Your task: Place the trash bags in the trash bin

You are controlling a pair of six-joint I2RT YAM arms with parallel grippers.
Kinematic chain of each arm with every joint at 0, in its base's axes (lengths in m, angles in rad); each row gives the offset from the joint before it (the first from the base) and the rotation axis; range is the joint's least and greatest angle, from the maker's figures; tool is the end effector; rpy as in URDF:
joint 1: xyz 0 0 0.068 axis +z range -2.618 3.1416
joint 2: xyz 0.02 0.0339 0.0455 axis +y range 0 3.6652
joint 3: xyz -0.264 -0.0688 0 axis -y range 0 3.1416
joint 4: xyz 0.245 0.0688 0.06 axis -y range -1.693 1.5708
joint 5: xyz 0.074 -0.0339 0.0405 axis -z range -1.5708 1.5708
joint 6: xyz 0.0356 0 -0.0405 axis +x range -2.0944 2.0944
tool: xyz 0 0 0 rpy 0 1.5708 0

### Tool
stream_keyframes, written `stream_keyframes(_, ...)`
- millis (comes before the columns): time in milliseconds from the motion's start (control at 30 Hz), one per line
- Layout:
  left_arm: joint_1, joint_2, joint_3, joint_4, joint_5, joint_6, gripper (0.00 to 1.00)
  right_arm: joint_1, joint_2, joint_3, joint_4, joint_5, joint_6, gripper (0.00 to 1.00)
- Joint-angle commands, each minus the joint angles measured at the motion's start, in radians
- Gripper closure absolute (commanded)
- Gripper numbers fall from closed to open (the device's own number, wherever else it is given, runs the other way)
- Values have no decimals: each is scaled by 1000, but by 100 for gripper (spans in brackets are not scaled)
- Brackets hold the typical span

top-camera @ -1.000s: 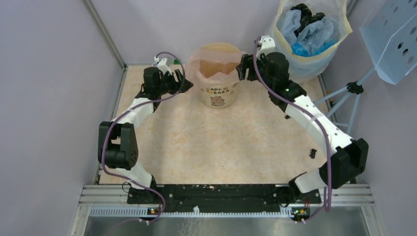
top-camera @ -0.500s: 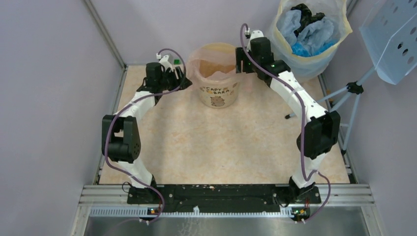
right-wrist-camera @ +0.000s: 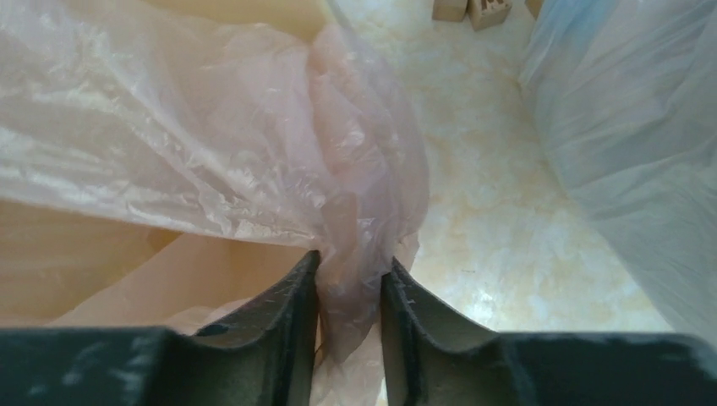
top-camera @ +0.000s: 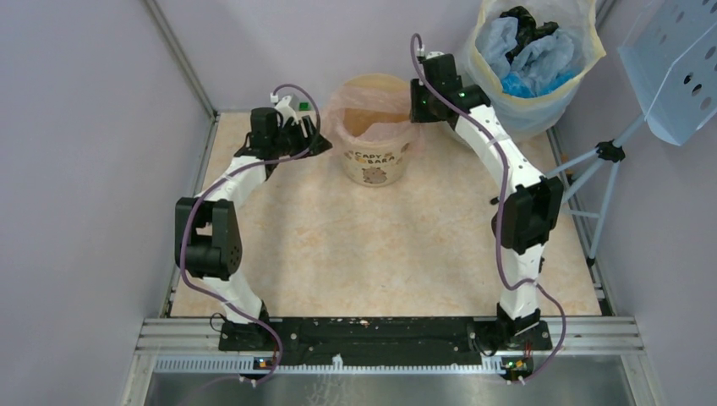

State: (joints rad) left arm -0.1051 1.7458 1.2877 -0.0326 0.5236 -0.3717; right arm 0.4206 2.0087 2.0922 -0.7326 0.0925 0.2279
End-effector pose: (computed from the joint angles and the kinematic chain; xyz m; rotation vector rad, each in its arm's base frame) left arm 0.4006 -0.0602 0.2695 0.0544 2.0927 -0.8308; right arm 0.4197 0.1841 0.3667 -0.1634 2.2226 0.2547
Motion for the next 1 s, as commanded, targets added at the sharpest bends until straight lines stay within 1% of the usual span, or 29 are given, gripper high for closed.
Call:
stream_keyframes(0, 4, -83, -74, 63, 36, -38, 38, 29, 20, 145, -171, 28, 0, 78)
stream_keyframes(67, 4, -112, -114, 87, 33, -37, 39, 39, 30, 199, -268, 65, 4, 90)
stream_keyframes(133, 3, -125, -119, 67, 54, -35, 40, 50, 18, 206, -320, 80, 5, 100)
stream_keyframes(333, -2, -210, -165, 2, 131, -47, 39, 104, -92, 120, -422, 132, 14, 100)
stream_keyframes(500, -2, -371, -302, 0, 231, -43, 37, 164, -172, 88, -566, 153, 27, 99)
stream_keyframes(567, -2, -438, -359, -20, 244, -21, 37, 201, -216, 48, -608, 171, 42, 96)
stream_keyframes(633, -2, -497, -400, -52, 255, 6, 37, 233, -278, -32, -606, 168, 67, 93)
stream_keyframes(767, -1, -560, -449, -98, 292, 24, 37, 275, -365, -172, -611, 145, 120, 91)
stream_keyframes(800, -1, -568, -455, -112, 303, 22, 37, 277, -385, -202, -609, 140, 131, 89)
stream_keyframes(833, -2, -573, -460, -124, 315, 19, 37, 277, -406, -231, -601, 135, 140, 83)
stream_keyframes(867, -2, -581, -469, -126, 333, 12, 37, 278, -429, -260, -591, 132, 148, 69)
stream_keyframes(900, -2, -588, -478, -123, 344, 4, 37, 279, -456, -287, -570, 130, 154, 59)
stream_keyframes(933, -2, -597, -486, -122, 348, 0, 37, 279, -482, -313, -545, 126, 155, 53)
stream_keyframes(967, -2, -605, -494, -122, 348, 0, 37, 278, -511, -329, -521, 128, 153, 51)
